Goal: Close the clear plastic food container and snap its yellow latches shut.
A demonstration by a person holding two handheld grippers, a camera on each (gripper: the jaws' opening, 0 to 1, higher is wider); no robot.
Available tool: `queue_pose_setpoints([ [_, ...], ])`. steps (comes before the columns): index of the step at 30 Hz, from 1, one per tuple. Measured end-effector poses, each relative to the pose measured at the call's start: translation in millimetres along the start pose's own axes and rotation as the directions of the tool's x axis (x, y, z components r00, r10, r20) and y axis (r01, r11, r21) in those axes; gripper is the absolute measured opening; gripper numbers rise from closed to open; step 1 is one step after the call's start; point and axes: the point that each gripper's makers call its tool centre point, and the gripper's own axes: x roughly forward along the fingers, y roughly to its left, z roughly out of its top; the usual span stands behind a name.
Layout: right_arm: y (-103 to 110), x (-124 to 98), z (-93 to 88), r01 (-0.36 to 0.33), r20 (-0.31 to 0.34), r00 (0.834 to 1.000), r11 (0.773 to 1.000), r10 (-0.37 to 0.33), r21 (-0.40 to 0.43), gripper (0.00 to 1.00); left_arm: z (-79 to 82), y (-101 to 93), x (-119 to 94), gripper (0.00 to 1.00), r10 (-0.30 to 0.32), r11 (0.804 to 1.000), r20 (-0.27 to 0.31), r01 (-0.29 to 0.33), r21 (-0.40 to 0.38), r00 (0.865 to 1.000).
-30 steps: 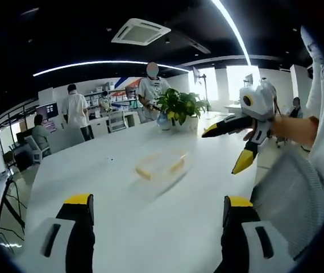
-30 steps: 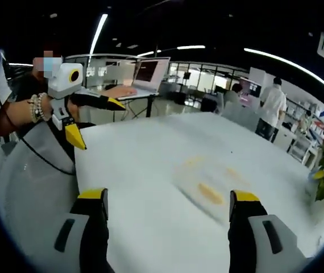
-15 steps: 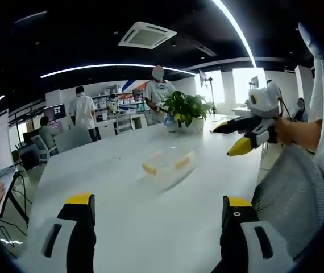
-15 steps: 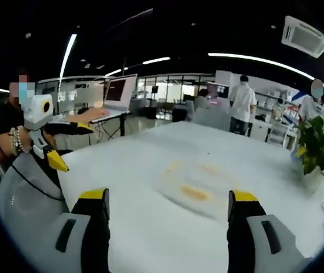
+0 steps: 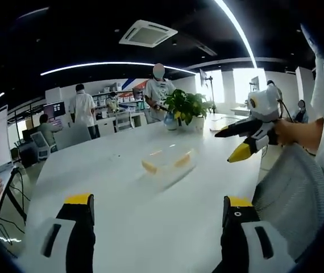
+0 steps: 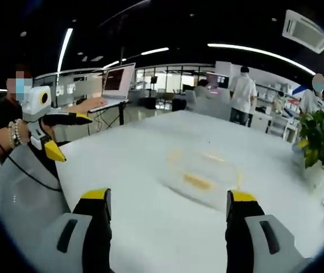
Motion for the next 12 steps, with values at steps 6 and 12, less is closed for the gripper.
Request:
queue_pose_setpoints([
  [6, -2.3, 0.3, -8.9, -0.008, -0.029, 1.000, 1.000, 0.008, 0.019, 0.80, 2.3, -6.2, 0.8, 0.93, -0.031, 0.999, 0.018, 0.031, -0.030, 0.999],
  [12, -1.4, 0.3, -8.4, -0.004, -0.027, 1.000, 1.000, 0.005, 0.023, 0.80, -0.9, -6.5, 0.3, 0.93, -0.033, 0.999, 0.005, 0.033, -0.030, 0.999],
])
